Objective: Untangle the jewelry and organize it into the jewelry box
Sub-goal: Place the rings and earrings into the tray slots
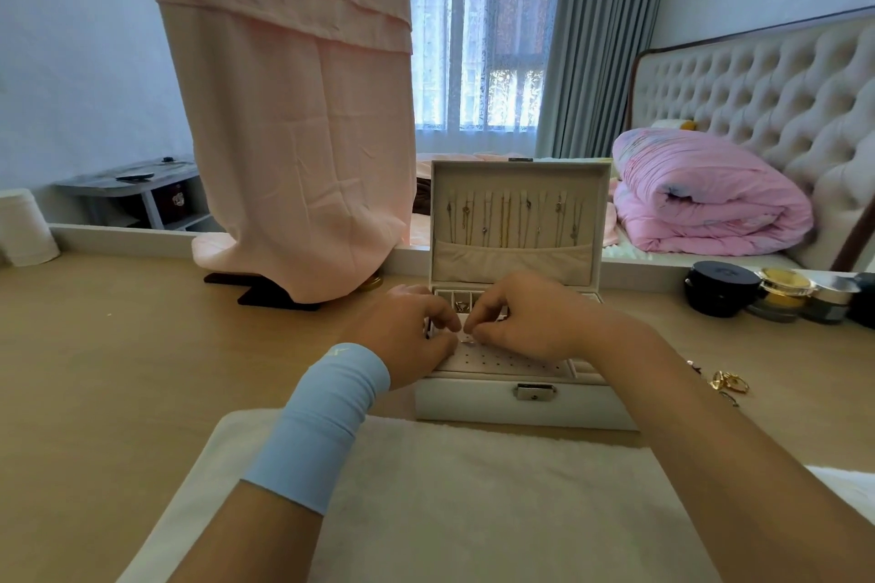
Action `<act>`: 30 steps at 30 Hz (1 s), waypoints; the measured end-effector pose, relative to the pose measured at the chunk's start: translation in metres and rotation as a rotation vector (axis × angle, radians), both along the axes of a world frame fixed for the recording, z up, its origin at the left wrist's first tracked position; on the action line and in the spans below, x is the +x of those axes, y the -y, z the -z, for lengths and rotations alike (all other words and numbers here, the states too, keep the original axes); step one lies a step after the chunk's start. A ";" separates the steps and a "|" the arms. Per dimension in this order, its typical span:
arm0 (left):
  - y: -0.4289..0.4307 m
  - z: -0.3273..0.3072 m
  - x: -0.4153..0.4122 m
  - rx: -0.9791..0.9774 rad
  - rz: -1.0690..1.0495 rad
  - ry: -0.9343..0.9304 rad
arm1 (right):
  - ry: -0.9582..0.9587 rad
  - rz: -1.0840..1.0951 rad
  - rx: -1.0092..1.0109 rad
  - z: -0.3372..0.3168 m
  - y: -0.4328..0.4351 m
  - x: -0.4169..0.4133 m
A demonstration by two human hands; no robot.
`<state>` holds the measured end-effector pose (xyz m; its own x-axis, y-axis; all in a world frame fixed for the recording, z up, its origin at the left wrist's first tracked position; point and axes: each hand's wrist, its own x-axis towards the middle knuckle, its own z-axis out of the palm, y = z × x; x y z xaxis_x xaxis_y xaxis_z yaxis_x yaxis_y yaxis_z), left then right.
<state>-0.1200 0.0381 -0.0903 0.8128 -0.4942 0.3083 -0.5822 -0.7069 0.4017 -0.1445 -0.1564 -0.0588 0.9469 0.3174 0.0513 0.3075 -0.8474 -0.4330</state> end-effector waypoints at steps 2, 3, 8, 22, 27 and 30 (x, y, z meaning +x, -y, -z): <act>0.003 -0.004 -0.002 -0.040 -0.003 0.045 | 0.017 0.001 0.043 -0.009 0.009 -0.005; 0.006 -0.007 -0.003 -0.061 -0.001 0.069 | 0.031 0.017 0.065 -0.014 0.017 -0.008; 0.055 -0.034 -0.015 -0.131 0.087 0.121 | 0.153 0.171 0.174 -0.039 0.085 -0.031; 0.259 -0.024 -0.032 0.296 0.242 -0.039 | -0.216 0.493 -0.008 0.013 0.237 -0.069; 0.280 -0.007 -0.030 0.408 0.237 -0.119 | -0.230 0.516 -0.047 0.031 0.234 -0.062; 0.283 0.001 -0.030 0.401 0.224 -0.127 | -0.181 0.563 -0.088 0.037 0.237 -0.059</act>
<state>-0.1504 -0.2452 -0.0910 0.6917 -0.7212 -0.0372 -0.7019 -0.6835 0.2007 -0.2033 -0.3935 -0.0954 0.9620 -0.2400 -0.1303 -0.2714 -0.8936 -0.3576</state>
